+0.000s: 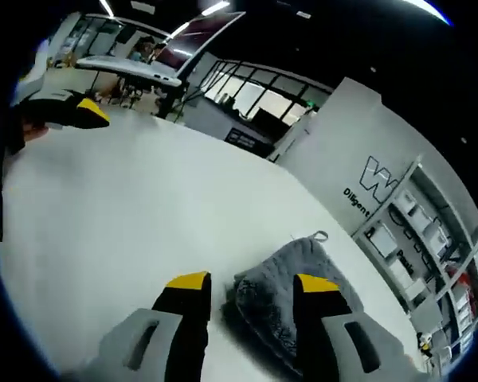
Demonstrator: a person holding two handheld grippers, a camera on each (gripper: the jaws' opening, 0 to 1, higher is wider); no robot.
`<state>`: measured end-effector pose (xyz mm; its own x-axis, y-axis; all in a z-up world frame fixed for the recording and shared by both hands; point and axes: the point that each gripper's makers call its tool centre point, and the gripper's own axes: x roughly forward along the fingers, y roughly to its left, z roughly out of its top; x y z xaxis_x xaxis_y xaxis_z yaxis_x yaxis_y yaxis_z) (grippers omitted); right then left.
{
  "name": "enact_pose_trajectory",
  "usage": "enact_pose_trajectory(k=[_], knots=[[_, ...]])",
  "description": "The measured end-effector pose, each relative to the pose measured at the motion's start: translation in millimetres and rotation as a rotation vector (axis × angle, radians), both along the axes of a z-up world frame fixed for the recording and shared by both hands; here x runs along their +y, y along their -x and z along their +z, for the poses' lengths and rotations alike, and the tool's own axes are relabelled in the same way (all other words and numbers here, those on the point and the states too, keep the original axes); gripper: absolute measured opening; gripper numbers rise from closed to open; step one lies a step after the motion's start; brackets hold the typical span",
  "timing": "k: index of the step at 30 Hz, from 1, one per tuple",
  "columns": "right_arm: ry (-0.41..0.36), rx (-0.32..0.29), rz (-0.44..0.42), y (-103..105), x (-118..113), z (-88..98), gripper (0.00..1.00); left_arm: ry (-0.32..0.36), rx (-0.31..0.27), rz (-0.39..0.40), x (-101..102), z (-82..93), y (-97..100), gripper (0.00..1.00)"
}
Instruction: Open the folded towel by lifting each exposed corner and separating the folded layers until the towel lies flat within the target outline without major curled edges
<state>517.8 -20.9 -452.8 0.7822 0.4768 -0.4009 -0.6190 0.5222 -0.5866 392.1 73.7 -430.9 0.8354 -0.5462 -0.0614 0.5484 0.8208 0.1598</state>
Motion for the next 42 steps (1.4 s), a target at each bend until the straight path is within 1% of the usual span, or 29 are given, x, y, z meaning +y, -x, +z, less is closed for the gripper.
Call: enact_pose_trajectory(k=[3, 5, 7, 8, 10, 12, 15, 17, 20, 23, 26, 27, 29, 30, 32, 34, 36, 39, 42], knots=[[0.081, -0.025, -0.017, -6, -1, -6.8, 0.26, 0.0, -0.007, 0.002, 2, 2.4, 1.1, 0.95], [0.135, -0.041, -0.042, -8, -4, -10.1, 0.19, -0.009, -0.013, 0.002, 2, 1.9, 6.9, 0.95], [0.16, -0.069, -0.052, -10, -7, -9.1, 0.08, -0.006, -0.009, 0.001, 4, 0.0, 8.2, 0.95], [0.152, -0.064, -0.052, -9, -6, -9.4, 0.08, -0.004, -0.007, -0.001, 5, -1.4, 9.3, 0.95], [0.126, -0.045, -0.049, -7, -6, -9.6, 0.06, -0.008, -0.003, -0.003, 5, -4.2, 10.7, 0.95], [0.104, -0.04, -0.057, -9, -7, -7.6, 0.05, -0.018, 0.01, -0.003, 6, -9.2, 11.4, 0.95], [0.028, -0.035, -0.079, -10, -10, 1.5, 0.05, -0.006, 0.011, -0.005, 6, -9.0, 13.3, 0.95], [0.009, -0.036, -0.078, -8, -12, 7.3, 0.05, -0.003, 0.008, -0.002, 8, -7.6, 13.2, 0.94], [-0.043, -0.039, -0.08, -9, -15, 16.1, 0.05, 0.001, 0.008, 0.009, 11, -7.4, 11.5, 0.94], [-0.101, -0.042, -0.092, -23, -21, 27.5, 0.05, 0.001, 0.015, 0.014, 12, -8.8, 10.3, 0.94], [-0.161, -0.026, -0.109, -27, -27, 33.7, 0.05, 0.001, 0.02, 0.014, 11, -9.7, 10.1, 0.94], [-0.188, -0.028, -0.11, -30, -30, 38.5, 0.05, -0.001, 0.021, 0.013, 11, -9.9, 10.1, 0.94], [-0.211, -0.028, -0.122, -32, -35, 43.2, 0.05, -0.003, 0.02, 0.009, 9, -9.6, 10.8, 0.94], [-0.236, -0.02, -0.16, -34, -42, 45.4, 0.05, -0.002, 0.019, 0.006, 8, -9.0, 11.2, 0.94], [-0.252, -0.015, -0.165, -36, -49, 49.9, 0.05, -0.006, 0.018, 0.006, 7, -8.0, 12.0, 0.93], [-0.287, -0.02, -0.176, -35, -56, 57.1, 0.05, 0.0, 0.015, 0.002, 5, -4.4, 14.5, 0.93], [-0.352, -0.025, -0.189, -38, -63, 69.0, 0.05, -0.002, 0.004, -0.005, 1, -0.7, 16.5, 0.93], [-0.384, -0.033, -0.198, -36, -75, 80.1, 0.05, -0.016, 0.0, -0.018, -5, 1.0, 18.4, 0.93], [-0.428, -0.052, -0.231, -35, -94, 90.8, 0.05, -0.039, 0.005, -0.03, -11, -1.7, 19.5, 0.93]])
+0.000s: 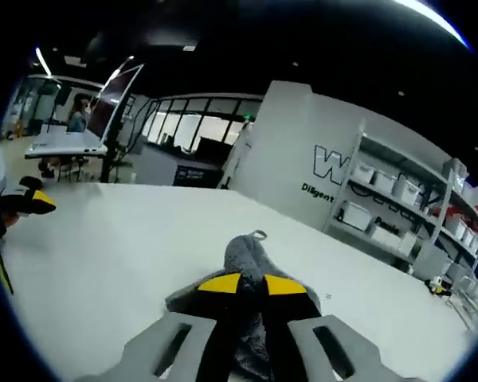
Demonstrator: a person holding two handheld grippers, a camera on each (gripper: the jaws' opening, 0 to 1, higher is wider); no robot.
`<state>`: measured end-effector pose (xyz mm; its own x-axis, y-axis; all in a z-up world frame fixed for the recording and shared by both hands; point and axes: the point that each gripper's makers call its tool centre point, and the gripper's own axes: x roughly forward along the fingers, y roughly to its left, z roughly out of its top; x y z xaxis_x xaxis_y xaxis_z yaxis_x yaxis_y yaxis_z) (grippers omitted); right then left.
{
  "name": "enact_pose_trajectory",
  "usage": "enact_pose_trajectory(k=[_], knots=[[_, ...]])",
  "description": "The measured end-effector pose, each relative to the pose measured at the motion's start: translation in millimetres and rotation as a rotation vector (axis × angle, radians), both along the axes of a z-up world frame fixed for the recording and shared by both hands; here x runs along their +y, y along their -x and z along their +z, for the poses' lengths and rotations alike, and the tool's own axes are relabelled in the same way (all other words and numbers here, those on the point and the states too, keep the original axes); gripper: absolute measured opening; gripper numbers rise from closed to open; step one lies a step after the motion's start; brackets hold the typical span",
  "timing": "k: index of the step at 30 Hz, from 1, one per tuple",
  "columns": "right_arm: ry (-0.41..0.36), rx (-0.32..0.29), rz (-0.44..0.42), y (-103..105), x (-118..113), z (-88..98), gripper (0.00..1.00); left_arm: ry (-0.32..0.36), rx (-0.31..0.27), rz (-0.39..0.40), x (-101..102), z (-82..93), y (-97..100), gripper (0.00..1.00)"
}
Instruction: Open the folded towel by lifting each exposed corner and separating the folded layers until the towel lies flat within the target outline without major curled edges
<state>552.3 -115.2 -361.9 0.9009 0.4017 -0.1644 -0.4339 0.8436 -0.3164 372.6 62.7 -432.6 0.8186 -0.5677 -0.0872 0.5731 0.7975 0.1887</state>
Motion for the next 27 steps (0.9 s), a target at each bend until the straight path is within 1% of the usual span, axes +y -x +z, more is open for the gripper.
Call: enact_pose_trajectory(k=[2, 4, 6, 7, 9, 15, 18, 21, 25, 27], knots=[[-0.02, -0.006, -0.026, 1, -13, 2.1, 0.05, 0.003, -0.003, -0.006, -2, 0.3, 0.6, 0.93], [-0.028, -0.005, -0.035, 4, -22, 0.3, 0.05, 0.013, -0.003, -0.007, -4, 0.7, 0.5, 0.93], [-0.082, -0.006, -0.064, 6, -34, 1.2, 0.05, 0.017, -0.001, 0.002, -6, 0.1, -1.4, 0.93], [-0.087, -0.008, -0.067, 6, -36, 1.7, 0.05, 0.016, -0.001, 0.002, -6, 0.0, -1.7, 0.93], [-0.107, -0.019, -0.105, 5, -55, 6.0, 0.05, 0.014, 0.006, -0.004, -9, -1.3, -2.5, 0.93], [-0.127, -0.05, -0.164, 4, -89, 14.8, 0.05, 0.014, -0.004, 0.0, -9, 1.6, -3.6, 0.93], [-0.122, -0.058, -0.172, 4, -100, 14.3, 0.05, 0.008, -0.008, -0.006, -11, 1.6, -3.0, 0.93], [-0.099, -0.049, -0.2, 3, -115, 11.1, 0.05, -0.029, 0.004, -0.019, -14, -4.1, -1.5, 0.93], [-0.083, -0.058, -0.243, 1, -137, 11.3, 0.05, -0.018, -0.002, -0.03, -17, -2.4, 1.2, 0.93], [-0.073, -0.057, -0.249, 0, -141, 10.6, 0.05, -0.015, -0.004, -0.032, -17, -1.8, 1.6, 0.93]])
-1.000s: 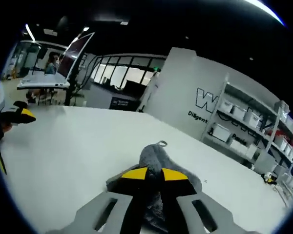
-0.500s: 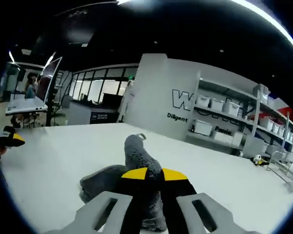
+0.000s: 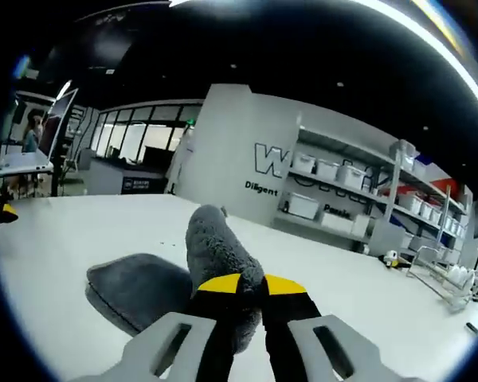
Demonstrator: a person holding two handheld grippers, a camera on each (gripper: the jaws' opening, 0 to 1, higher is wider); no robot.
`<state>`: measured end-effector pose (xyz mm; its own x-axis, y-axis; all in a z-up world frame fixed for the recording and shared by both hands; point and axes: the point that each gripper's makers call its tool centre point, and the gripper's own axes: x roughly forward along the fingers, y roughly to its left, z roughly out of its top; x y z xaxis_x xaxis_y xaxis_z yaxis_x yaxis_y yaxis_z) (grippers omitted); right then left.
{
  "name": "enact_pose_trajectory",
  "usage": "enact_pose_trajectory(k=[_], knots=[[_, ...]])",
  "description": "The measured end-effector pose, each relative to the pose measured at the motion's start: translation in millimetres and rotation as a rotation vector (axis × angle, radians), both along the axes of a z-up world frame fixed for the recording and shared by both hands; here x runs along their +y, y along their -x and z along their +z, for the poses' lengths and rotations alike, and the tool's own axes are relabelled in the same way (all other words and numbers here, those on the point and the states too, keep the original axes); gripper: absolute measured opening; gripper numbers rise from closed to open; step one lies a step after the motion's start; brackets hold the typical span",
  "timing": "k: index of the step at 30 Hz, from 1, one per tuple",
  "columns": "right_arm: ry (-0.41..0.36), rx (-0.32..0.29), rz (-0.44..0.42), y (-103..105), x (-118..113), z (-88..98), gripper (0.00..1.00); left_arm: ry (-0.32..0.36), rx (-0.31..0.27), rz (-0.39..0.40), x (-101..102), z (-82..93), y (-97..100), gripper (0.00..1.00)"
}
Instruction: Open the folded towel by lifting each exposed corner and separating the folded layers until the towel lies flat within the target outline without major curled edges
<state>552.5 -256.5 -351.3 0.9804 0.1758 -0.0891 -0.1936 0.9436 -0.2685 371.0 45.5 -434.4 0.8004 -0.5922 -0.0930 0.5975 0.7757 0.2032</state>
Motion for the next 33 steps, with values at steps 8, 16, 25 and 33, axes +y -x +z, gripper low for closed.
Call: enact_pose_trajectory(k=[8, 16, 25, 33], knots=[[0.111, 0.037, -0.078, -9, -42, -6.1, 0.05, -0.058, -0.008, -0.019, -1, -6.0, -1.5, 0.94], [0.047, 0.142, -0.164, -16, -89, -47.7, 0.06, -0.003, 0.023, -0.036, 2, -4.7, 1.6, 0.94], [0.044, 0.241, -0.181, -18, -119, -95.1, 0.08, 0.018, 0.017, -0.036, 1, 2.1, 0.8, 0.94], [0.043, 0.288, -0.178, -20, -125, -121.1, 0.11, 0.025, 0.031, -0.055, -8, 0.7, 2.9, 0.94]])
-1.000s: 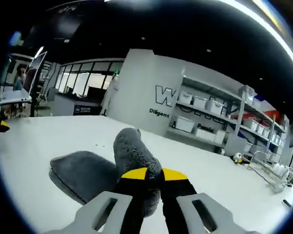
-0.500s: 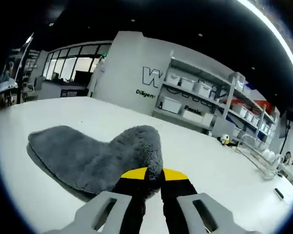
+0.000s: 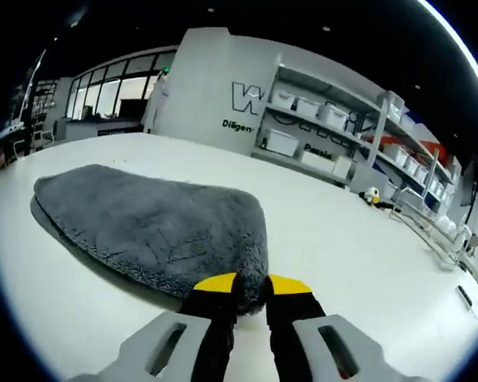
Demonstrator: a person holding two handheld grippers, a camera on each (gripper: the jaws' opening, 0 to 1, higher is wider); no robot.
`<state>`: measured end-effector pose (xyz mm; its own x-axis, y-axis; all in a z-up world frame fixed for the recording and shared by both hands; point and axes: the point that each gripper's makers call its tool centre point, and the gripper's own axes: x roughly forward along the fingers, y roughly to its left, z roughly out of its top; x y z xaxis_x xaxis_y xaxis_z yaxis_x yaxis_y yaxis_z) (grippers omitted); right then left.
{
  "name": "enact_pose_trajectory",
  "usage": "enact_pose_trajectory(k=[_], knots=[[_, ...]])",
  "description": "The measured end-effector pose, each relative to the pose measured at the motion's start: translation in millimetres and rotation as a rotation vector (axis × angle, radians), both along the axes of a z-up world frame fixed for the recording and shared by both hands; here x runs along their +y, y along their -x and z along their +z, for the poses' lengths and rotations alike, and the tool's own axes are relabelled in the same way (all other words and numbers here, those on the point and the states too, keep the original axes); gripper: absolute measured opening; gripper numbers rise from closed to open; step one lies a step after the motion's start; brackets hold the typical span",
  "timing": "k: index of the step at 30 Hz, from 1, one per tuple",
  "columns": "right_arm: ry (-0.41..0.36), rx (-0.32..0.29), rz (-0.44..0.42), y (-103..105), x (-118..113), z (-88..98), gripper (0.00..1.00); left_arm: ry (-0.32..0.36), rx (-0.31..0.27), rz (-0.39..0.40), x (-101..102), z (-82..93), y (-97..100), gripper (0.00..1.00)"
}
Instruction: Open the folded towel by lifting each exposed corner and separating the folded layers until the towel lies flat within the target outline without major curled edges
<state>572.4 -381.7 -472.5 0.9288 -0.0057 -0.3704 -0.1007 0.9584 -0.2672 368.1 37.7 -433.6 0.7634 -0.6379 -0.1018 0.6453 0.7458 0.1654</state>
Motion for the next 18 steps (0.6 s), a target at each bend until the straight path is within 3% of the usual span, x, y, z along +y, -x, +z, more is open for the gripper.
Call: enact_pose_trajectory(k=[5, 8, 13, 14, 18], knots=[[-0.015, 0.007, 0.004, 1, 0, -2.3, 0.16, 0.009, -0.007, -0.013, -5, 3.2, 3.5, 0.94], [0.024, 0.001, -0.033, 3, -9, 5.3, 0.31, 0.016, -0.009, -0.013, -5, 6.8, 3.8, 0.94], [0.088, 0.02, -0.046, 18, -11, 27.4, 0.52, 0.016, -0.014, -0.024, -9, 14.5, 5.2, 0.94], [0.112, 0.03, -0.027, 18, -14, 39.7, 0.55, 0.015, -0.022, -0.031, -11, 17.4, 6.4, 0.94], [0.134, 0.031, -0.027, 30, -4, 61.9, 0.71, 0.019, -0.027, -0.038, -14, 21.0, 10.1, 0.95]])
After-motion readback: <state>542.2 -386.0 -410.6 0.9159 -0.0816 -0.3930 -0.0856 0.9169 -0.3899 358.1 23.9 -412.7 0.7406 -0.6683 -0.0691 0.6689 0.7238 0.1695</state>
